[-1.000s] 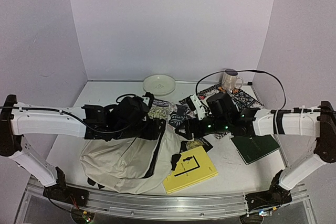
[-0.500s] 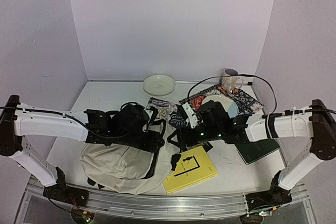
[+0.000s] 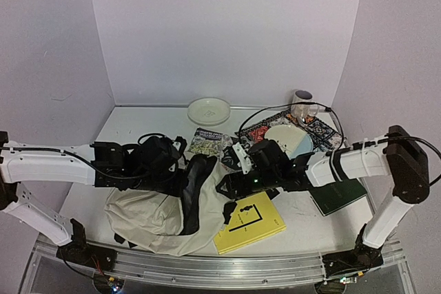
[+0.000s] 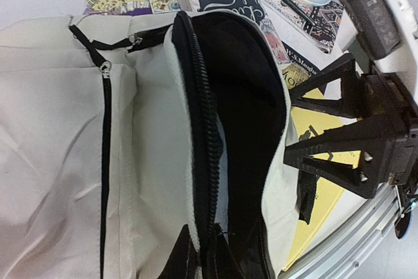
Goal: Pack the student bag
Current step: Open the largest pocket of the student bag.
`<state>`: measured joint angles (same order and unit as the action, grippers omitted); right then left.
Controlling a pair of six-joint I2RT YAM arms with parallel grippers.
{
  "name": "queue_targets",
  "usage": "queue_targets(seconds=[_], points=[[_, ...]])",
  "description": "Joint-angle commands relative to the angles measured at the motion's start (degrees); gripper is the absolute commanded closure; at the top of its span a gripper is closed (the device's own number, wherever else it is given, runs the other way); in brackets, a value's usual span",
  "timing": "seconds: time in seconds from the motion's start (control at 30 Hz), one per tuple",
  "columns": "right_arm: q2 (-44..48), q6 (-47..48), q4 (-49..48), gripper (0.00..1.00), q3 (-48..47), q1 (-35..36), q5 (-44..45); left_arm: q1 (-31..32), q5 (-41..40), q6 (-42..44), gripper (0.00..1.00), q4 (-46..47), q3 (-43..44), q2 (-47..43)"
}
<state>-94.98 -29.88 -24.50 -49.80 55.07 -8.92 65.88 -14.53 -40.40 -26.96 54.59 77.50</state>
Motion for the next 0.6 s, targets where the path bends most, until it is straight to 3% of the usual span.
queue_targets(seconds=[0.0, 0.3, 0.57], points=[[-3.69, -0.71, -0.06, 0.24, -3.33, 0.24, 2.82, -0.89, -5.57, 1.41, 1.00, -4.09, 1.66, -4.69], [-6.97, -0.18, 0.69, 0.30, -6.98, 0.22, 2.08, -5.41, -23.07, 3.22, 1.00, -18.71, 6.12, -8.86], [-10.30, 0.93, 0.86, 0.37, -13.35, 0.93, -0.20, -12.07, -35.05, 10.81, 1.00, -22.04, 9.84, -13.13]])
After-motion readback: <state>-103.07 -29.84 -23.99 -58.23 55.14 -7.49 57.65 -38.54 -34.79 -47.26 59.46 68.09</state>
